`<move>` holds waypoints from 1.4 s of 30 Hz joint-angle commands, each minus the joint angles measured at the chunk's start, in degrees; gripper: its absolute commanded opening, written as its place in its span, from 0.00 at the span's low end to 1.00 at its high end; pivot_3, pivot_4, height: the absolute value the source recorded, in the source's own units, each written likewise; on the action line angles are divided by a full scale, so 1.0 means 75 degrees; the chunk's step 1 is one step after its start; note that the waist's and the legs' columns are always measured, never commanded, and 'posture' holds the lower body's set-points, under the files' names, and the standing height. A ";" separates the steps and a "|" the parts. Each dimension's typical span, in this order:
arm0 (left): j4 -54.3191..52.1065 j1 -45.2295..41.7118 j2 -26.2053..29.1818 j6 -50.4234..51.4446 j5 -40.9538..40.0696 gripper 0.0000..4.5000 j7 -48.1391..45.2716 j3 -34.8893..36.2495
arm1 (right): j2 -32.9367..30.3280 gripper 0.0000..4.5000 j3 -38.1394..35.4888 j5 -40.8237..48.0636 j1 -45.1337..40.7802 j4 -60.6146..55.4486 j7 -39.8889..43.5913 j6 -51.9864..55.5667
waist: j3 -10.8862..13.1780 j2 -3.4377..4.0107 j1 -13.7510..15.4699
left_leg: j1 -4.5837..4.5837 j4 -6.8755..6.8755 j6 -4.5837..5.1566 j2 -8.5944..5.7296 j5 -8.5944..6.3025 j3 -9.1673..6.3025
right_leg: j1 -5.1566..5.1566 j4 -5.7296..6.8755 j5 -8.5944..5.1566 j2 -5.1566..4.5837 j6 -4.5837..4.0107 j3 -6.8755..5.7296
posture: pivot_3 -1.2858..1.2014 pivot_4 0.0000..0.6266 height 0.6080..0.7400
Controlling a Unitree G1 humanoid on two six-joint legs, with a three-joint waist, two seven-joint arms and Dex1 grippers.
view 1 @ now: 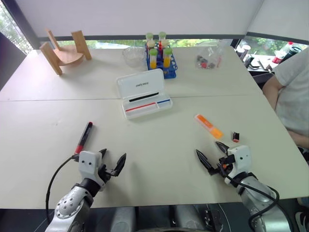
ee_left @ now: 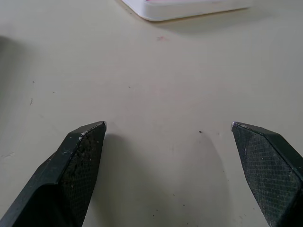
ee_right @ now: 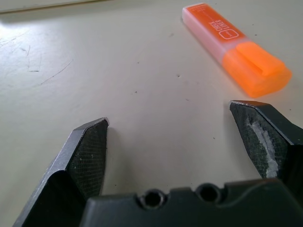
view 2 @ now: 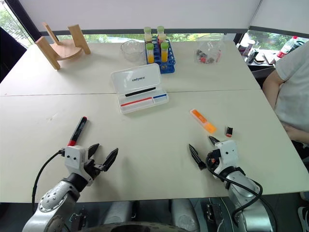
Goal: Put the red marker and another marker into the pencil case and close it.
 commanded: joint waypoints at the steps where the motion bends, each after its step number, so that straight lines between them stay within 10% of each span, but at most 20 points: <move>1: -0.0301 0.0026 -0.0038 -0.0141 -0.0022 0.97 0.0030 0.0006 | 0.0001 1.00 -0.0111 0.0006 0.0037 0.0166 -0.0027 -0.0021 | -0.0001 -0.0002 0.0000 | 0.0000 0.0001 0.0000 0.0000 0.0000 0.0000 | 0.0000 0.0000 0.0000 0.0000 0.0000 0.0000 | 0.52 0.24 1.00; 30: -0.0358 -0.0820 0.0527 0.0183 -0.0312 0.97 -0.0413 0.0137 | -0.0695 1.00 -0.0073 0.0428 -0.0197 -0.1364 0.0488 0.1071 | -0.0011 0.0008 0.0006 | 0.0002 0.0006 0.0001 -0.0002 0.0001 -0.0003 | 0.0000 0.0011 0.0003 0.0003 0.0005 -0.0001 | 0.52 0.24 1.00; 36: 0.1813 -0.4649 0.2890 0.0979 -0.1685 0.97 -0.3275 0.0571 | -0.2395 1.00 -0.0414 0.2295 -0.0861 -0.2638 0.2018 0.2901 | 0.0000 0.0015 0.0052 | -0.0006 0.0030 0.0005 -0.0001 0.0012 -0.0029 | -0.0004 0.0036 0.0004 0.0020 -0.0008 -0.0025 | 0.52 0.24 1.00; 42: 0.5628 -0.7756 0.3020 -0.0193 -0.0613 0.97 -0.5978 -0.1005 | -0.3168 1.00 -0.0826 0.3564 -0.2042 -0.2809 0.2265 0.4118 | -0.0004 0.0019 -0.0002 | -0.0002 0.0022 0.0007 -0.0011 0.0011 -0.0015 | 0.0001 0.0029 0.0020 0.0010 0.0027 -0.0019 | 0.52 0.24 1.00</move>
